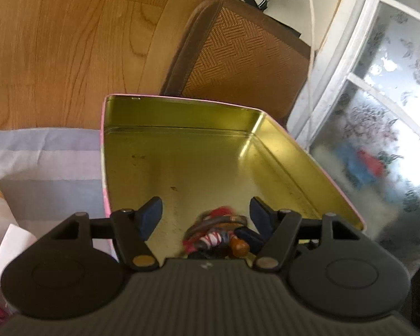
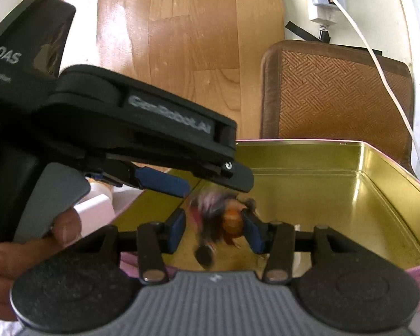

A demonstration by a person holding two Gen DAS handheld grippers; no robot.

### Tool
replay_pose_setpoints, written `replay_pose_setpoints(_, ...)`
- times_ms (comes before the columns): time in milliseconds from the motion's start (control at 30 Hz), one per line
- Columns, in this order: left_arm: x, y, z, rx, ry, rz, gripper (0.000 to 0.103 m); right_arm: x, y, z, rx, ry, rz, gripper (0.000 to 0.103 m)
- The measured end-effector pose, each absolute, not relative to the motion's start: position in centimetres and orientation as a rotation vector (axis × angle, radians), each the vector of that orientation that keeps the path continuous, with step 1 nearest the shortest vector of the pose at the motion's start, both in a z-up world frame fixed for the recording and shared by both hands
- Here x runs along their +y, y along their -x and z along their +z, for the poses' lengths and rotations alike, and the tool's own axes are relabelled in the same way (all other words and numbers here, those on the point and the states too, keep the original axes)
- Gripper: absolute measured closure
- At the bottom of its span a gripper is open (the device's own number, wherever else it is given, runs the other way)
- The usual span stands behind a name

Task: Organize rigid objects
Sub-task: 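Lower the figurine into the pink tin and open the left gripper, then grasp the pink pouch with the right gripper and lift it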

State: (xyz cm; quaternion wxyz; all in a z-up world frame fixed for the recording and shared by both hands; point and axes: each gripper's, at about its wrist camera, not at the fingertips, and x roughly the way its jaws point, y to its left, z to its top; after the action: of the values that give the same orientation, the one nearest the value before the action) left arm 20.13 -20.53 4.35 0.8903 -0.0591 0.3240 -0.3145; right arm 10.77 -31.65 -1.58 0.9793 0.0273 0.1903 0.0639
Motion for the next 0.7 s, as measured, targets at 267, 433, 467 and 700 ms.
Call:
replay_pose_setpoints(267, -14.0, -16.5, 7.3, 0.554, 0.266, -0.618, 0.031, -33.0, -8.7, -1.3, 0.272, -0.080, 0.144, 0.047)
replay_pose_setpoints(433, -4.1, -11.7, 7.9, 0.462, 0.329, -0.464, 0.030, -34.6, -6.4, 0.0, 0.181, -0.219, 0.128, 0.047)
replay_pose_setpoints(467, -2.2, -11.0, 7.6, 0.458, 0.324, -0.405, 0.030, -34.8, -6.0, 0.2, 0.177, -0.243, 0.142, 0.047)
replay_pose_setpoints(700, 6.7, -8.2, 2.8, 0.508, 0.262, -0.091, 0.030, -28.9, -4.2, 1.0, 0.231, -0.207, 0.349, 0.048)
